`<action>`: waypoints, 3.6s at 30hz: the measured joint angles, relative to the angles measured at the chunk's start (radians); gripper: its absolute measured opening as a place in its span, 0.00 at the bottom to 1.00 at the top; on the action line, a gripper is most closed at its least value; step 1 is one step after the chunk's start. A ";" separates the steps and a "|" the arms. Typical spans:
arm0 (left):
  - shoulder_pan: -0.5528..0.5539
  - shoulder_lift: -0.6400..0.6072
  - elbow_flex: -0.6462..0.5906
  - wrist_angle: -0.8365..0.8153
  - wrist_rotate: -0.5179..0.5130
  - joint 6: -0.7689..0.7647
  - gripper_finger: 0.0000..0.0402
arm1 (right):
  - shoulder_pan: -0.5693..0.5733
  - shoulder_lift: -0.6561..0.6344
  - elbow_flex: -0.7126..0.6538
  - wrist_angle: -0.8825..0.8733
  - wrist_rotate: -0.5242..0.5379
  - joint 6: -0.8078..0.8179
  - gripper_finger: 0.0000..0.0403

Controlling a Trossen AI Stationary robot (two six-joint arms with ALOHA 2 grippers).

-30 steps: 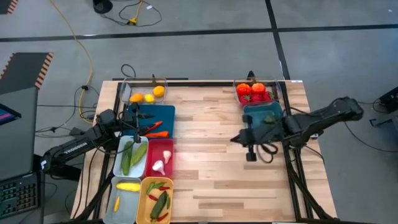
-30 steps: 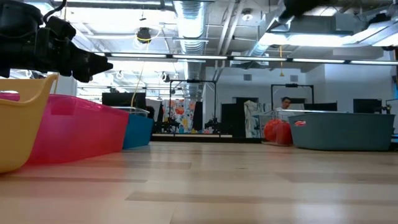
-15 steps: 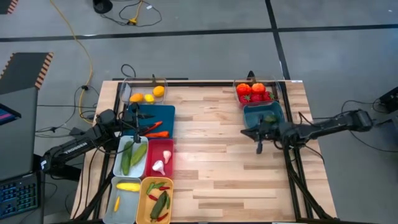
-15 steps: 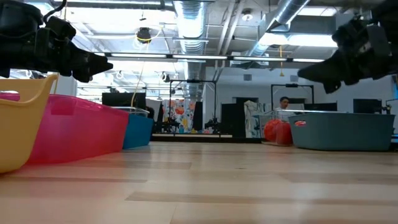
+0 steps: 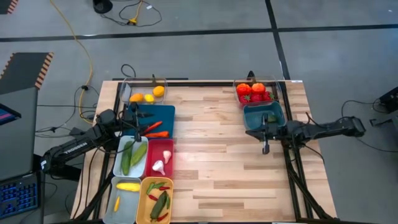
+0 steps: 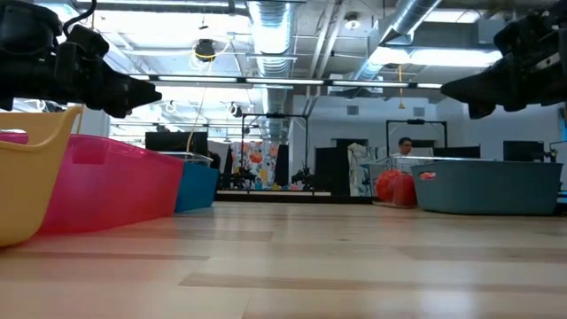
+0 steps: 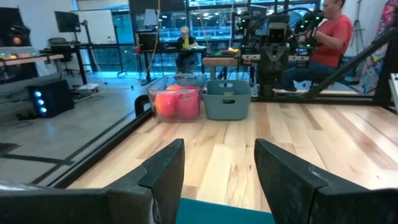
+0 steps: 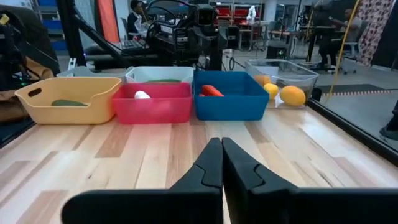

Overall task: Sort produce into baskets
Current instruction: Return to Home Position

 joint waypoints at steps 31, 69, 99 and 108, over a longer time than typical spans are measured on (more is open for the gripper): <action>0.000 0.000 0.000 -0.009 -0.079 0.000 0.45 | -0.002 -0.157 0.003 -0.100 0.004 -0.044 0.10; 0.000 0.000 0.000 -0.009 -0.078 0.000 0.45 | -0.002 -0.157 0.002 -0.100 0.004 -0.043 0.10; 0.000 -0.001 0.000 -0.009 -0.078 0.000 0.45 | -0.002 -0.157 0.001 -0.100 0.004 -0.043 0.10; 0.000 -0.001 0.000 -0.009 -0.078 0.000 0.45 | -0.002 -0.156 0.001 -0.100 0.004 -0.043 0.10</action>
